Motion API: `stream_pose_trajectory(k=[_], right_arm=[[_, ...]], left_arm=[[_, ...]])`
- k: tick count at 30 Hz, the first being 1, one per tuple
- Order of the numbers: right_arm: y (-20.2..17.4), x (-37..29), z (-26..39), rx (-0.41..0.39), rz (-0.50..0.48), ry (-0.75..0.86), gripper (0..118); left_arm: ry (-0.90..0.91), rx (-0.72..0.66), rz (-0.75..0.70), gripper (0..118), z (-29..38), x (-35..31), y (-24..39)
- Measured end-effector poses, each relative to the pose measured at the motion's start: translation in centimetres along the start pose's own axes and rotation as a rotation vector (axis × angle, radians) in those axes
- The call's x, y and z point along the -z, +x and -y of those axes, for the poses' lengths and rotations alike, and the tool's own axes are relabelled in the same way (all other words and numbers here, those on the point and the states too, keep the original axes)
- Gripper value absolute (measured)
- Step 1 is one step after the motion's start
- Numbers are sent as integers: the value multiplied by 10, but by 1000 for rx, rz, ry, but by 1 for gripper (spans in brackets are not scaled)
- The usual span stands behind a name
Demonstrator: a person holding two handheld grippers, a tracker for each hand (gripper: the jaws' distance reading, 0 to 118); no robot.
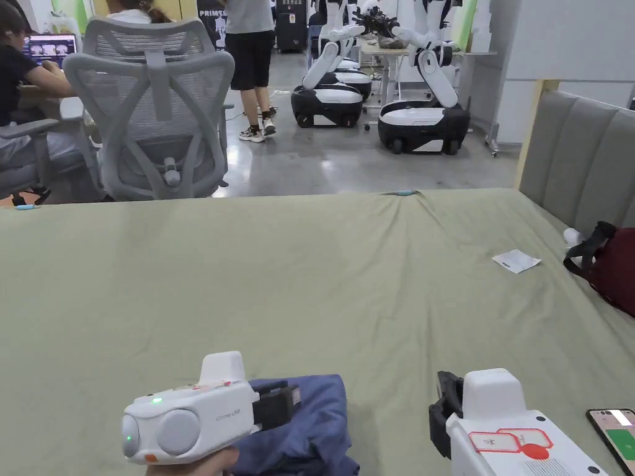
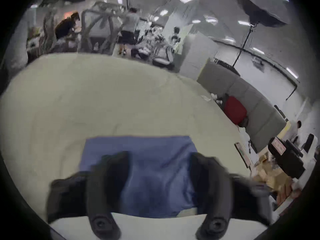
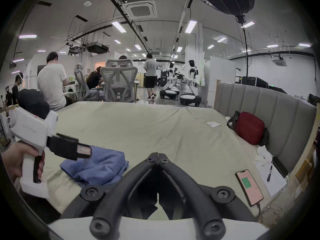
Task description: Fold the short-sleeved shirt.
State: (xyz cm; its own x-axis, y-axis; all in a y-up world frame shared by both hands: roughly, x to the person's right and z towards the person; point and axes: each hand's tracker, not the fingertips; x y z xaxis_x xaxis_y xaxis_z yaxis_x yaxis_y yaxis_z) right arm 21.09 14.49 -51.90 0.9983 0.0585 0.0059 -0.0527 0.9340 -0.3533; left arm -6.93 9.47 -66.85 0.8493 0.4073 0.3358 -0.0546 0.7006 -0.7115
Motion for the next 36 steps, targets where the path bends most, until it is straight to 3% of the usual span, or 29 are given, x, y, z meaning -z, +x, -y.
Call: stream_pose_trajectory(k=[1, 2, 4, 6, 8, 11, 14, 21, 23, 24, 25, 26, 29, 33, 34, 36], right_arm=[[-1, 2, -1, -1, -18, -23, 0], [-2, 4, -1, 0, -31, -49, 0], [-3, 8, 0, 5, -28, -63, 0], [-2, 10, 2, 16, -32, -84, 0], [-2, 11, 4, 19, -28, -103, 0], [-1, 15, 7, 24, -24, -140, 0], [-4, 24, 10, 38, -35, -169, 0], [-50, 83, 17, 161, -242, -234, 0], [-62, 101, 21, 246, -344, -257, 0], [-64, 107, 23, 276, -370, -271, 0], [-67, 113, 26, 306, -394, -283, 0], [-68, 115, 27, 286, -368, -273, 0], [-68, 113, 26, 266, -335, -255, 0], [-56, 128, 34, 419, -449, -311, 0], [-55, 132, 40, 409, -406, -341, 0], [-53, 139, 50, 310, -277, -425, 0]], left_arm=[[-16, -14, 36, 34, 6, 4, 4], [-32, -21, 68, 22, 11, 8, 9], [-76, -22, 188, 12, 25, 19, 30], [-101, -2, 199, 0, 34, 31, 45], [-110, 35, 147, 0, 44, 46, 56], [-149, -14, 150, 0, 48, 55, 49], [-80, -44, 175, 0, 39, 28, 35], [77, -136, 113, 0, 13, -42, -34], [94, -153, 100, 18, 13, -51, -58], [99, -185, 95, 46, 13, -54, -68], [106, -215, 60, 65, 14, -55, -77], [110, -212, 37, 71, 15, -57, -83], [116, -236, 46, 69, 18, -57, -98], [116, -317, 79, 73, 22, -50, -116], [118, -334, 77, 76, 23, -49, -119], [113, -373, 104, 87, 25, -45, -126]])
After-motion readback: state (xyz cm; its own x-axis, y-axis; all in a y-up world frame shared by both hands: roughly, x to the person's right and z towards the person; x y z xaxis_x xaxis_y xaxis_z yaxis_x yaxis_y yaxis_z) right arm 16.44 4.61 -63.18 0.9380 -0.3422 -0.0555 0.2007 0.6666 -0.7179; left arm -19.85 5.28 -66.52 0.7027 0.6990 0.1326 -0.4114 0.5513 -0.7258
